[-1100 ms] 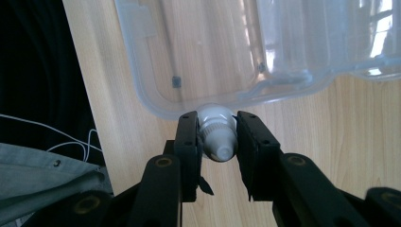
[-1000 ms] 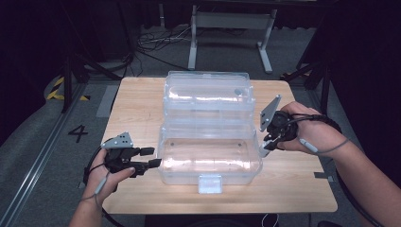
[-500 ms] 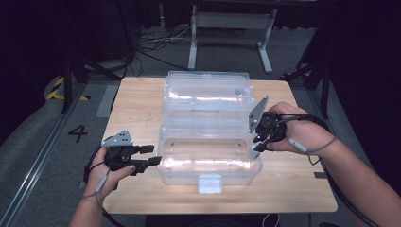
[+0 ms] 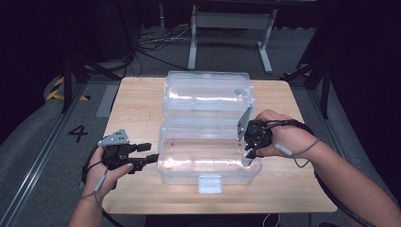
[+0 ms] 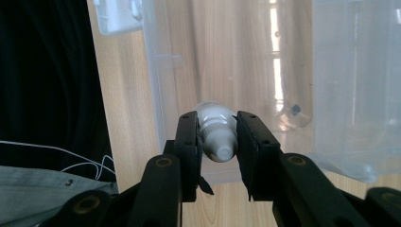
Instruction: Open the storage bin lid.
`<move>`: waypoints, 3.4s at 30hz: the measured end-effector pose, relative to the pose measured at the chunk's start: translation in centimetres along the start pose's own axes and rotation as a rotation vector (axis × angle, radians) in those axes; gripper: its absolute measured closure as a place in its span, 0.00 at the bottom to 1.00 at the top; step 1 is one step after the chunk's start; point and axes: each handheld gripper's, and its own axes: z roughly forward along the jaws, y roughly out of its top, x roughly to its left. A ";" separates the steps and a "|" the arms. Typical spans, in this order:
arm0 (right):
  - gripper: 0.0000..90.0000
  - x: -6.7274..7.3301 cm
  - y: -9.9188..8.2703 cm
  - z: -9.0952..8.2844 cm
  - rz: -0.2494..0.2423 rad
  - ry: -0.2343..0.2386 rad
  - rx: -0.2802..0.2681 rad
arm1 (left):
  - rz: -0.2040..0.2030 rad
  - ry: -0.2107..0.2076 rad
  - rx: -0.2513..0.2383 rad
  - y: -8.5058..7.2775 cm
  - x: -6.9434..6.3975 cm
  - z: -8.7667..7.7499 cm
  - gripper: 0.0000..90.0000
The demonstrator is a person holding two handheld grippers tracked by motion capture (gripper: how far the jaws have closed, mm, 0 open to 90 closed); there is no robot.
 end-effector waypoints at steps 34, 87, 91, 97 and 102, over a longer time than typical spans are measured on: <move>0.79 -0.5 0.1 7.2 -0.012 0.067 0.139 | -0.021 0.022 -0.007 -0.3 0.5 0.1 0.47; 0.71 2.7 0.3 3.0 -0.017 0.040 0.007 | 0.008 0.105 0.019 1.3 0.9 0.5 0.43; 0.71 3.4 0.6 5.1 -0.019 0.062 0.014 | 0.040 0.123 0.015 2.0 0.6 0.6 0.41; 0.77 3.8 0.8 7.1 -0.032 0.060 0.009 | 0.047 0.149 0.012 2.6 0.5 1.0 0.36; 0.84 3.8 0.7 8.7 -0.035 0.048 0.027 | 0.070 0.152 0.035 3.6 0.4 1.7 0.37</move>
